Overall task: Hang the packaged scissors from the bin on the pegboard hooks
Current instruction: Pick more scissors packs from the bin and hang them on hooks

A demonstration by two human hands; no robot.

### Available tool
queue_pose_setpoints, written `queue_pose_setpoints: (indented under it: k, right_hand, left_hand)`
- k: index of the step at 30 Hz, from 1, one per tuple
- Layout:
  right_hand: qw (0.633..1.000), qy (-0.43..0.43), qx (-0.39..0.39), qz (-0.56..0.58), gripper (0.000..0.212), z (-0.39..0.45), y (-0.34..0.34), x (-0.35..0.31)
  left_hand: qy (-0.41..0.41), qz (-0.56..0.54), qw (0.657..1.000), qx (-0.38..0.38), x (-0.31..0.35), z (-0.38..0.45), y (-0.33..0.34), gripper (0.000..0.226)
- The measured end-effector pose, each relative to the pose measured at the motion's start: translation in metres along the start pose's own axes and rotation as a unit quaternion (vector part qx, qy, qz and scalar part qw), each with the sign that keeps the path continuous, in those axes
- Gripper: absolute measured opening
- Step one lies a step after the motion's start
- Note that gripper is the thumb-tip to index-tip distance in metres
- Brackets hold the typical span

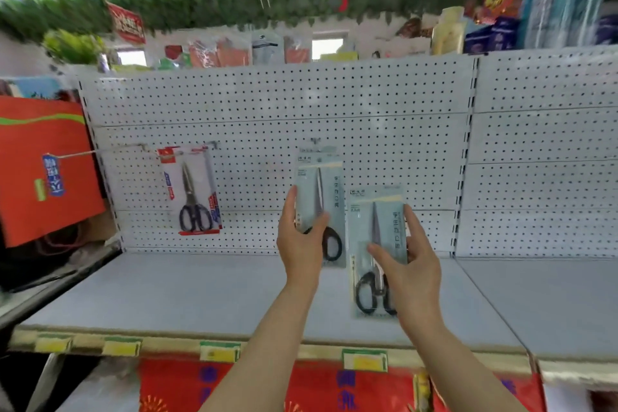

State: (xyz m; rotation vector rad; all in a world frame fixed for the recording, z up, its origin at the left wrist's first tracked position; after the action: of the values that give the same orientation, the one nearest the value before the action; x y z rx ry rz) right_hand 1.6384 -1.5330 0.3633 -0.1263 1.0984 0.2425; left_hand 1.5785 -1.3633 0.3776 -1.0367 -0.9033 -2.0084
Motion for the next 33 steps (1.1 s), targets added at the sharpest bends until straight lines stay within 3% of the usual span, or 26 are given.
queue_pose_setpoints:
  k: [7,18,28,33]
  right_hand:
    - [1.000,-0.001,0.020,0.007,0.079,0.022,0.017,0.005]
    - [1.000,-0.009,0.025,0.010,0.080,0.035,0.033,0.011]
    - [1.000,-0.010,0.008,0.013,0.080,0.047,0.057,0.018]
    - [1.000,-0.018,-0.012,0.019,0.080,0.061,0.078,0.014]
  left_hand:
    - [-0.006,0.011,1.000,-0.002,-0.024,0.052,0.019,0.069]
    - [0.001,0.038,0.999,0.005,-0.049,0.057,0.022,0.066]
    - [0.005,0.184,0.982,-0.047,-0.069,0.082,0.018,0.069]
    - [0.047,0.204,0.977,-0.037,-0.051,0.104,-0.001,0.051]
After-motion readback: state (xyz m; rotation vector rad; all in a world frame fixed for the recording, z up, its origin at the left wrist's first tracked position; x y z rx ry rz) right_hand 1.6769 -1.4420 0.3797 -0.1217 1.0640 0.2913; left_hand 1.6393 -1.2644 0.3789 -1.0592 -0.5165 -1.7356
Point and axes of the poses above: each hand's wrist, its own z-axis towards the middle knuckle, its own y-axis out of the palm, x = y × z, the point moved 4 cm from there along z, towards the middle knuckle, and after that the axes turned 4 degrees about -z, right-handed, at the moved point
